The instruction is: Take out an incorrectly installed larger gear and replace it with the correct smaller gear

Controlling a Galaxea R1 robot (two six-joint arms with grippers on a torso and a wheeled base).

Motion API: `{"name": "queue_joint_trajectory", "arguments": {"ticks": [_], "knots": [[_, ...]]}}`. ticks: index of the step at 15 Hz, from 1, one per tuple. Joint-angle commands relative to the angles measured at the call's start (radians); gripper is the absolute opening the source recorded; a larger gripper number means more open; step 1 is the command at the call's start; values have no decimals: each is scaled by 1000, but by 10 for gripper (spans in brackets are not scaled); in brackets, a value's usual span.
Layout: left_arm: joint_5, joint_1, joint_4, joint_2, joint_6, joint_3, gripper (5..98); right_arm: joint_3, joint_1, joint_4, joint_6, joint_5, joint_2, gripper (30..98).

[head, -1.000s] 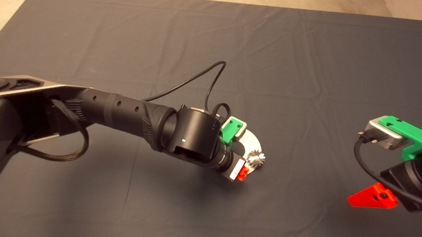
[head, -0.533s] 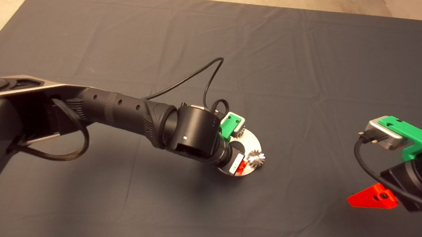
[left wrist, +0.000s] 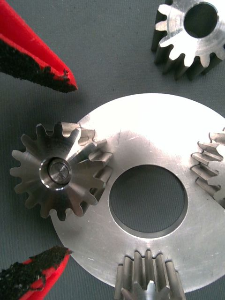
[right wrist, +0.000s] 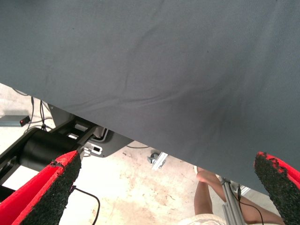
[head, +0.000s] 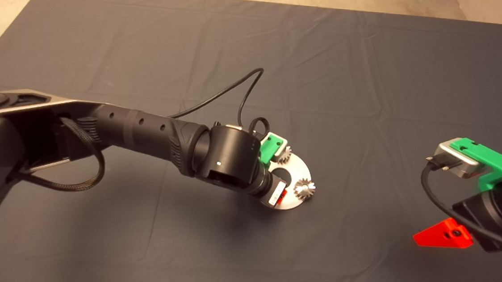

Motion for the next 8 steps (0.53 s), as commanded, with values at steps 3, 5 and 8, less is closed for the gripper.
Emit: {"name": "queue_joint_trajectory", "arguments": {"ticks": [3, 5, 8], "knots": [[42, -8, 16, 11, 8, 16, 799, 3, 17, 23, -1, 2, -3, 979], [42, -8, 16, 15, 8, 17, 799, 3, 17, 23, -1, 2, -5, 979], [65, -3, 18, 29, 8, 28, 776, 3, 17, 23, -1, 2, -5, 979]]}}
